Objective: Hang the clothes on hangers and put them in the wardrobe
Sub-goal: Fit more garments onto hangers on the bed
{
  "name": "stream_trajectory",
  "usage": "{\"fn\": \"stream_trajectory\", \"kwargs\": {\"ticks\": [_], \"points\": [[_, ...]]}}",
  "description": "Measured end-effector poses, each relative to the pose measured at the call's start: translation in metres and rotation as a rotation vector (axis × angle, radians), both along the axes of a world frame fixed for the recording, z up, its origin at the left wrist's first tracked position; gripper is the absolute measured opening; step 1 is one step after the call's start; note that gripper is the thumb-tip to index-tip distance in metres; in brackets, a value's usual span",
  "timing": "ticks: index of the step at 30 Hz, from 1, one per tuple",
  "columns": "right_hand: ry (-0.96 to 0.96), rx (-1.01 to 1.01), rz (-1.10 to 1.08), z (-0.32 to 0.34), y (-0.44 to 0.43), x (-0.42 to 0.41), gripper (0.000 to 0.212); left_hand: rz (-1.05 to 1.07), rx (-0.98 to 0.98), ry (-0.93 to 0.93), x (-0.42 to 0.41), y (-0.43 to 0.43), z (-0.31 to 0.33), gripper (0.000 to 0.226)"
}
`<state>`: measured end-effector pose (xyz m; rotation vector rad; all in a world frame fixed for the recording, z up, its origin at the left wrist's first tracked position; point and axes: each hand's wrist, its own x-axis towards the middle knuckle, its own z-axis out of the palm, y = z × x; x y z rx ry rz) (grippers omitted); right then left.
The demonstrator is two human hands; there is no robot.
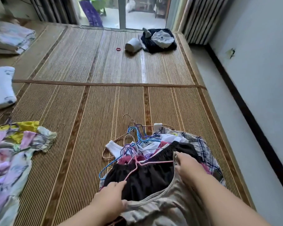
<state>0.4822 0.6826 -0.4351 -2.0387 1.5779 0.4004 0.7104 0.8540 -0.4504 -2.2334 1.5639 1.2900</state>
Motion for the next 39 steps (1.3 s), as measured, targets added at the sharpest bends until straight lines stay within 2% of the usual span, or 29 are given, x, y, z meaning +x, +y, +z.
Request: {"fn": "stream_trajectory", "kwargs": {"ticks": [3,6,8,12,15,17,19,21,22,24,26,30,34,36,39], "points": [[0.101,0.054,0.038,-0.021,-0.014,0.002,0.034,-0.012,0.048,-0.055,0.003,-0.012,-0.018,0.072],[0.215,0.000,0.099,-0.031,-0.021,0.003,0.048,0.025,0.060,-0.043,0.003,-0.016,-0.025,0.071],[0.205,-0.014,0.144,-0.031,-0.024,0.003,0.050,0.046,0.066,-0.043,0.003,-0.016,-0.025,0.074],[0.000,0.045,0.097,-0.009,-0.020,-0.003,0.047,0.119,0.063,-0.030,0.001,-0.013,-0.013,0.088],[-0.213,0.115,0.012,0.024,-0.002,-0.015,0.054,0.078,0.028,-0.064,-0.003,-0.010,0.007,0.092],[-0.341,0.114,-0.039,0.051,0.014,-0.026,0.057,0.037,0.018,-0.084,-0.003,-0.004,0.024,0.087],[-0.384,0.042,-0.062,0.082,0.035,-0.039,0.055,-0.017,0.001,-0.118,-0.002,0.008,0.046,0.070],[-0.415,-0.034,-0.094,0.113,0.057,-0.053,0.047,-0.050,-0.050,-0.140,0.002,0.023,0.072,0.025],[-0.435,-0.056,-0.111,0.129,0.069,-0.062,0.040,-0.053,-0.069,-0.153,0.003,0.032,0.088,0.010],[-0.473,-0.056,-0.129,0.164,0.094,-0.080,0.021,-0.037,-0.113,-0.164,0.001,0.050,0.124,0.013],[-0.507,-0.013,-0.131,0.196,0.118,-0.099,0.012,-0.003,-0.187,-0.122,-0.003,0.067,0.159,0.016],[-0.580,-0.077,-0.208,0.259,0.160,-0.143,0.007,0.083,-0.372,0.131,-0.020,0.098,0.233,0.016],[-0.632,-0.252,-0.324,0.313,0.195,-0.192,0.010,0.122,-0.544,0.355,-0.059,0.115,0.296,0.025],[-0.654,-0.325,-0.369,0.333,0.206,-0.214,0.009,0.103,-0.647,0.371,-0.086,0.110,0.315,0.023],[-0.625,-0.406,-0.429,0.353,0.217,-0.257,0.006,-0.004,-0.805,0.268,-0.135,0.094,0.336,0.019]]}}
